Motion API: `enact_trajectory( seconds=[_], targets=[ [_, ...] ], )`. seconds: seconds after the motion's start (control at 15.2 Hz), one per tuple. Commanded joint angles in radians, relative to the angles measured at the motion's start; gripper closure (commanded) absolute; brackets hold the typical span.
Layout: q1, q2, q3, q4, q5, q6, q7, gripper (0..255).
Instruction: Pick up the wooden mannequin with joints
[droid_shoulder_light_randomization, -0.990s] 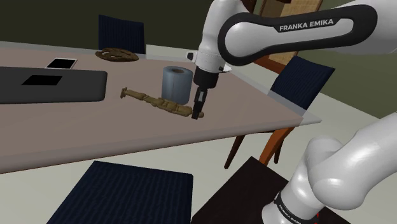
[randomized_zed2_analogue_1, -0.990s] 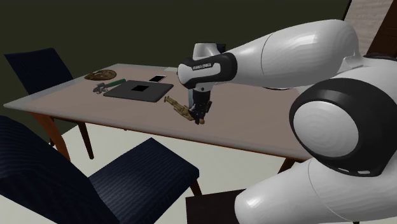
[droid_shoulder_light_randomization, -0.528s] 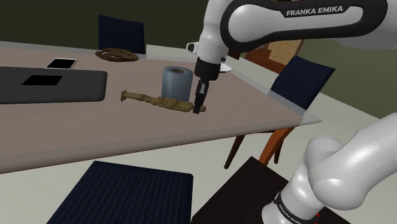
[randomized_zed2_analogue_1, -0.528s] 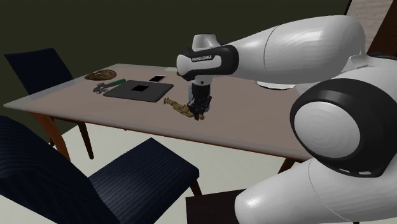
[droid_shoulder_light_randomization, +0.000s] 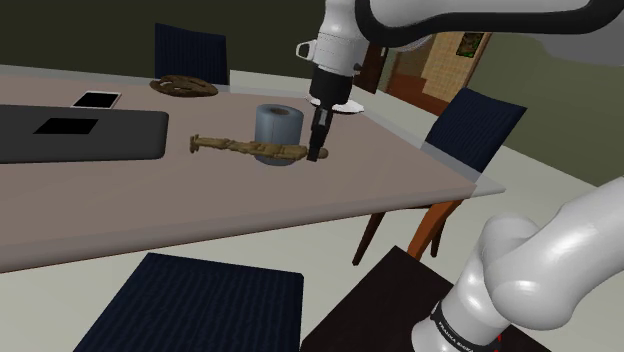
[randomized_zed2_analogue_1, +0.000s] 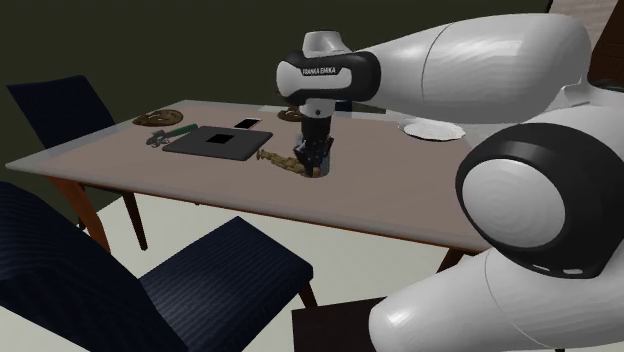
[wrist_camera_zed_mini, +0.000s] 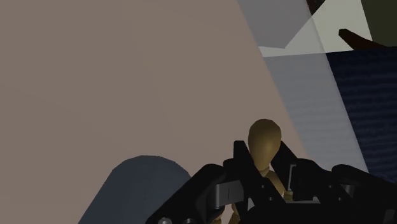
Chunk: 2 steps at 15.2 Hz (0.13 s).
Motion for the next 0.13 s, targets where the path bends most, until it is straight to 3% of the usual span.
enact_trajectory(
  seconds=[0.0,0.07],
  targets=[
    [0.000,0.000,0.000,0.016,0.000,-0.016,0.002,255],
    [0.000,0.000,0.000,0.016,0.000,-0.016,0.002,255]
  ],
)
